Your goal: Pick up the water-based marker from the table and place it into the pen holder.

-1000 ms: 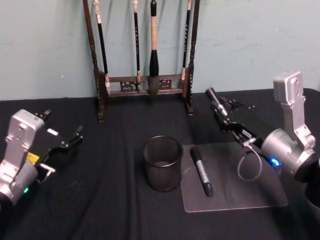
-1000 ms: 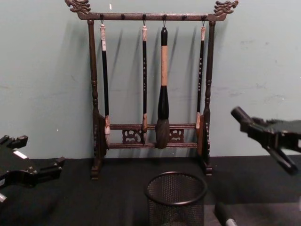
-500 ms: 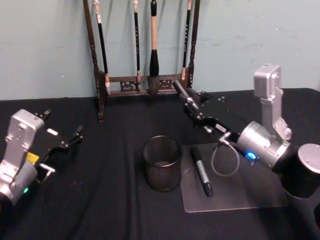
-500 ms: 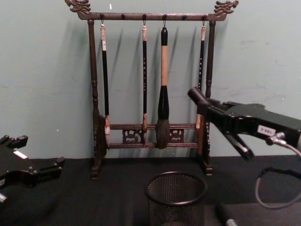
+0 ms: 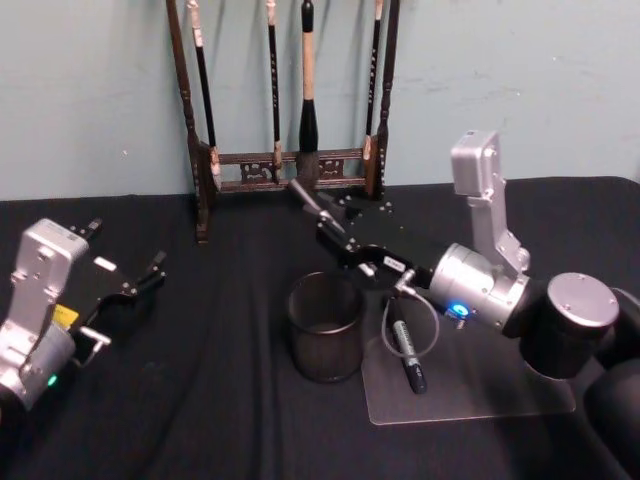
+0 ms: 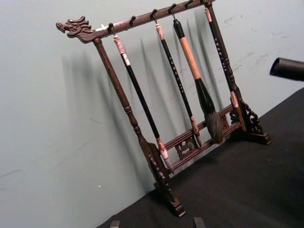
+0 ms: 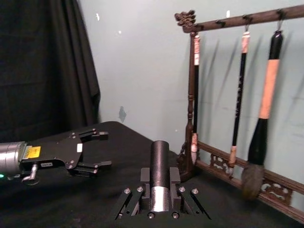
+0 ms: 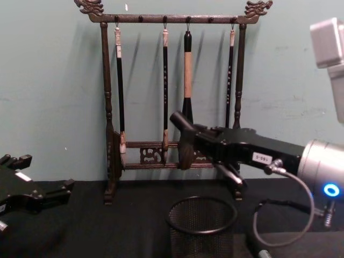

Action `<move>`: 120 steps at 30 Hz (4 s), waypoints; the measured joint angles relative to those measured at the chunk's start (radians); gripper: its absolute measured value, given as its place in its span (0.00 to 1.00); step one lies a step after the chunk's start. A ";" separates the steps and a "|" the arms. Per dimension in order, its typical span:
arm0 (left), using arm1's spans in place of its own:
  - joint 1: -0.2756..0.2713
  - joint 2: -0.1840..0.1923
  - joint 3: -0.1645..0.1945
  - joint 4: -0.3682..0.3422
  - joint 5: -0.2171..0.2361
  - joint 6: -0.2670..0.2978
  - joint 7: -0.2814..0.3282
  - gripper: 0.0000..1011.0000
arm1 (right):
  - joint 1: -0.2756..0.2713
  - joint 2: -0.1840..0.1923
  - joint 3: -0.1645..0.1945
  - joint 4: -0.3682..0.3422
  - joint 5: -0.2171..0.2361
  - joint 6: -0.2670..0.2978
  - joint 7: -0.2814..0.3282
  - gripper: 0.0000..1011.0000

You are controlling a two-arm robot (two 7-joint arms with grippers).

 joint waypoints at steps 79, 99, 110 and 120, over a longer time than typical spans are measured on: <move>0.000 0.000 0.000 0.000 0.000 0.000 0.000 0.99 | 0.036 -0.034 -0.087 0.094 -0.002 0.011 -0.021 0.99; 0.000 0.000 0.000 0.000 0.000 0.000 0.000 0.99 | -0.058 0.086 -0.002 -0.138 -0.014 0.151 -0.178 0.99; 0.000 0.000 0.000 0.000 0.000 0.000 0.000 0.99 | -0.113 0.134 0.031 -0.209 -0.031 0.246 -0.241 0.99; 0.000 0.000 0.000 0.000 0.000 0.000 0.000 0.99 | -0.141 0.152 0.033 -0.230 -0.057 0.328 -0.269 0.99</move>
